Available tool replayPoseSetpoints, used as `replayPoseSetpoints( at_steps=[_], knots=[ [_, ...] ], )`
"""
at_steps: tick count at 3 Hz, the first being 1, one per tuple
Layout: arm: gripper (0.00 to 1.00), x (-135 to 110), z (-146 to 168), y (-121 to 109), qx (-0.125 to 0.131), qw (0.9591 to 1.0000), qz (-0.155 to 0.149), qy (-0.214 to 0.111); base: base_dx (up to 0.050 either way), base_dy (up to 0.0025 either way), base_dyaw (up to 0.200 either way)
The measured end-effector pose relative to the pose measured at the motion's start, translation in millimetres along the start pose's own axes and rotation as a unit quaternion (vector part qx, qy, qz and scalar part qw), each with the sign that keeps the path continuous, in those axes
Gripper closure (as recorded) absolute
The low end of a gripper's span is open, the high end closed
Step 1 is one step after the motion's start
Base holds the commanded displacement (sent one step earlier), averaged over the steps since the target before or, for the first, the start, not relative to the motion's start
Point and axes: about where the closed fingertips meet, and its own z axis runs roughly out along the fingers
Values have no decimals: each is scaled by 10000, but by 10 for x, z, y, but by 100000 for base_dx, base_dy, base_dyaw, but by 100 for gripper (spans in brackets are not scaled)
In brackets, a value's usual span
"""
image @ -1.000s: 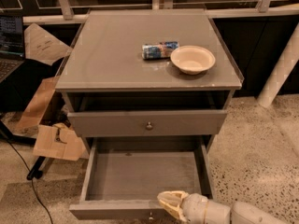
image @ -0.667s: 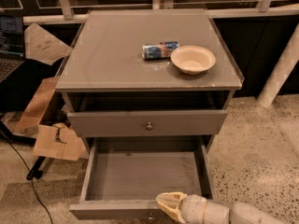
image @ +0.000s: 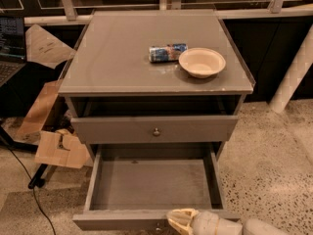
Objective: Close middle drawer
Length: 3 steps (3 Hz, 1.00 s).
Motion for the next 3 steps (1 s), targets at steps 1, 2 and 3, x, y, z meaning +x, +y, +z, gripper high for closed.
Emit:
replayPoseSetpoints(
  at_steps=[1, 2, 3],
  knots=[
    [100, 220, 5, -58, 39, 9998, 183, 95, 0, 0, 0],
    [100, 441, 14, -64, 52, 9991, 393, 159, 0, 0, 0],
    [100, 655, -27, -1, 105, 9977, 639, 201, 0, 0, 0]
  ],
)
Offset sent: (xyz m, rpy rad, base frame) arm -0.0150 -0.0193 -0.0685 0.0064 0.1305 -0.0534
